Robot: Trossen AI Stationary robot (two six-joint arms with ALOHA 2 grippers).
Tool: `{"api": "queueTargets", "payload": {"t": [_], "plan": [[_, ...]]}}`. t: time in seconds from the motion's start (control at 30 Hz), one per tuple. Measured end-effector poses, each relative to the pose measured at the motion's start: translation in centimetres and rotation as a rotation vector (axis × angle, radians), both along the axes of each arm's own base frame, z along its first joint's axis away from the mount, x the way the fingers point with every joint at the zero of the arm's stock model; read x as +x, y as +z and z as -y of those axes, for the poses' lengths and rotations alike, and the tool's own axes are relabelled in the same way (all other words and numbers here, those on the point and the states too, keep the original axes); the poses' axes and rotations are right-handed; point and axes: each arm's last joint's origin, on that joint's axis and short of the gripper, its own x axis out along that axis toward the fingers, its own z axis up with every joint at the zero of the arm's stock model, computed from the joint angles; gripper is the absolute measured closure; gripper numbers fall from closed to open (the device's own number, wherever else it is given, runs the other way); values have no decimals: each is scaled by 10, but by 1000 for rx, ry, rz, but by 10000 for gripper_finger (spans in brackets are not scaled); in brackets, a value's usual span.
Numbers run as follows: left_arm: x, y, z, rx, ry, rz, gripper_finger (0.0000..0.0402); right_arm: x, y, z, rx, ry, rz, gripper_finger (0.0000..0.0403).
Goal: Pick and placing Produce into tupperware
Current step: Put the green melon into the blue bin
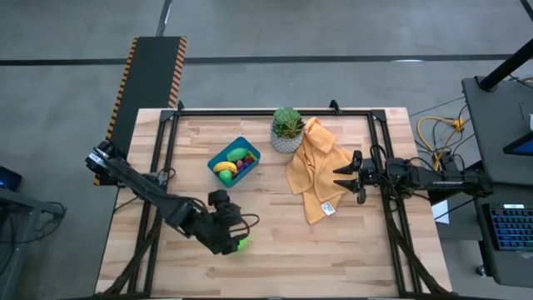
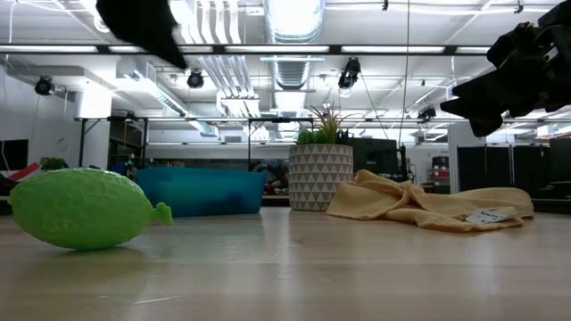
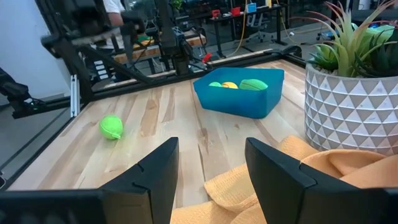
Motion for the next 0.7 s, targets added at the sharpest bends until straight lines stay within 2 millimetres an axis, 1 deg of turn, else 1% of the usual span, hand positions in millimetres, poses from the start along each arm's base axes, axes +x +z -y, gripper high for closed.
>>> {"api": "queueTargets", "payload": {"t": [0.13, 0.27, 0.53, 0.7], "plan": [[4, -19, 3, 10, 63, -104, 17, 0, 0, 0, 0, 0, 0, 225], [8, -30, 7, -27, 107, -167, 17, 0, 0, 0, 0, 0, 0, 225], [14, -44, 17, -202, 133, -294, 17, 0, 0, 0, 1, -1, -1, 225], [21, -49, 23, -218, 115, -331, 17, 0, 0, 0, 1, -1, 0, 225]]}}
